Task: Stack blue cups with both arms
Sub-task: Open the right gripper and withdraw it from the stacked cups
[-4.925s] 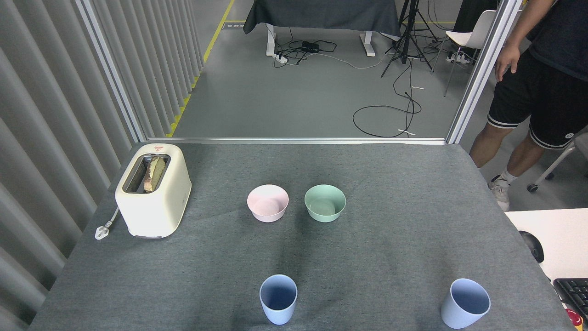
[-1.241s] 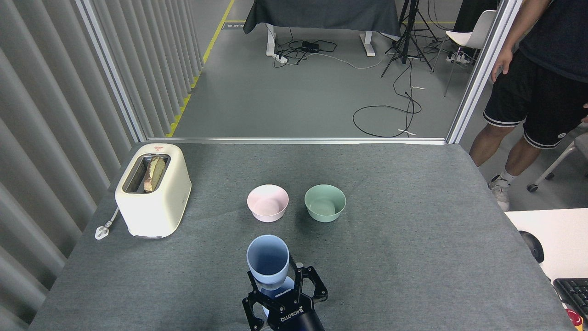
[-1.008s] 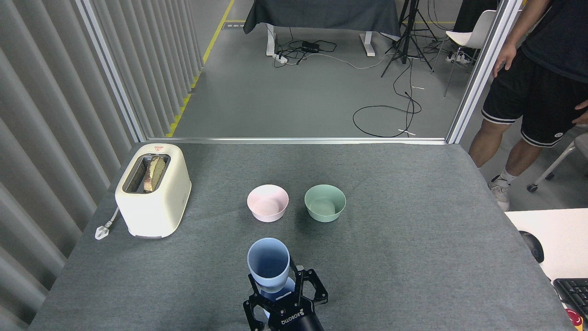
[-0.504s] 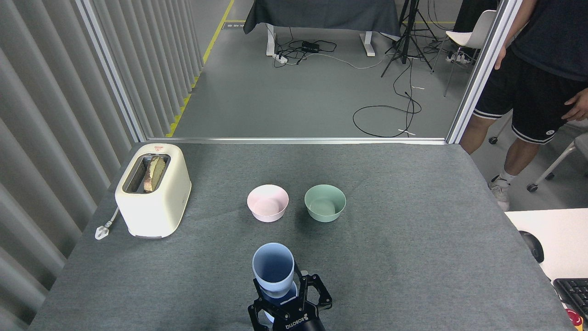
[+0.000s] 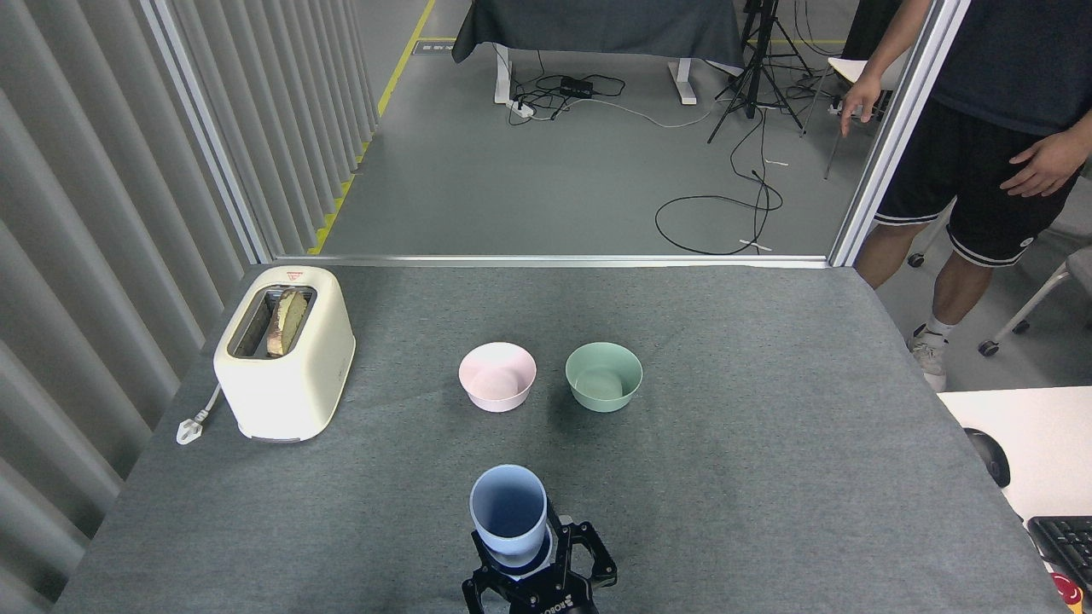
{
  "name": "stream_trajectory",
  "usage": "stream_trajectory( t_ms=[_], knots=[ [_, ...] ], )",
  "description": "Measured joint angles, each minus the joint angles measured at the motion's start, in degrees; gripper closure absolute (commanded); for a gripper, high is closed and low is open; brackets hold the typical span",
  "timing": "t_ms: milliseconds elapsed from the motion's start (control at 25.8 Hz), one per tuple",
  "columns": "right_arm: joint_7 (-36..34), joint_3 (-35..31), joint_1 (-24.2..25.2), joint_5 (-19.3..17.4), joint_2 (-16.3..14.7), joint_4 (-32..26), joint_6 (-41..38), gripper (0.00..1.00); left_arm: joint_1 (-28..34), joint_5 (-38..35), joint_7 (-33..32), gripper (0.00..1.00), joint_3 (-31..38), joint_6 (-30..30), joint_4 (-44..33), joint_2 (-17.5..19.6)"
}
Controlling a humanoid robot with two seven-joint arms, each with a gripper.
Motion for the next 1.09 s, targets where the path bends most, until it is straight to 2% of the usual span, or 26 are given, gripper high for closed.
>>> stream_trajectory(
  t_ms=[543,582,698,1086],
  knots=[
    [-1.10,-1.52,0.01,-0.38,0.10,3.21,0.39,0.34,0.00,0.00,0.00,0.00,0.03,-0.01,-0.07,0.30],
    [-1.31,-1.77,-0.01,-0.39,0.12,3.32,0.39,0.32,0.00,0.00,0.00,0.00,0.03,-0.01,-0.09,0.31],
    [-1.57,-2.16,-0.07,-0.41,0.18,3.49,0.39,0.02,0.00,0.00,-0.05,0.00,0.04,-0.01,-0.15,0.34],
    [-1.70,-1.88,-0.26,-0.44,0.53,3.93,-0.11,0.00,0.00,0.00,-0.05,0.00,0.53,-0.18,-0.16,0.35]
  ],
)
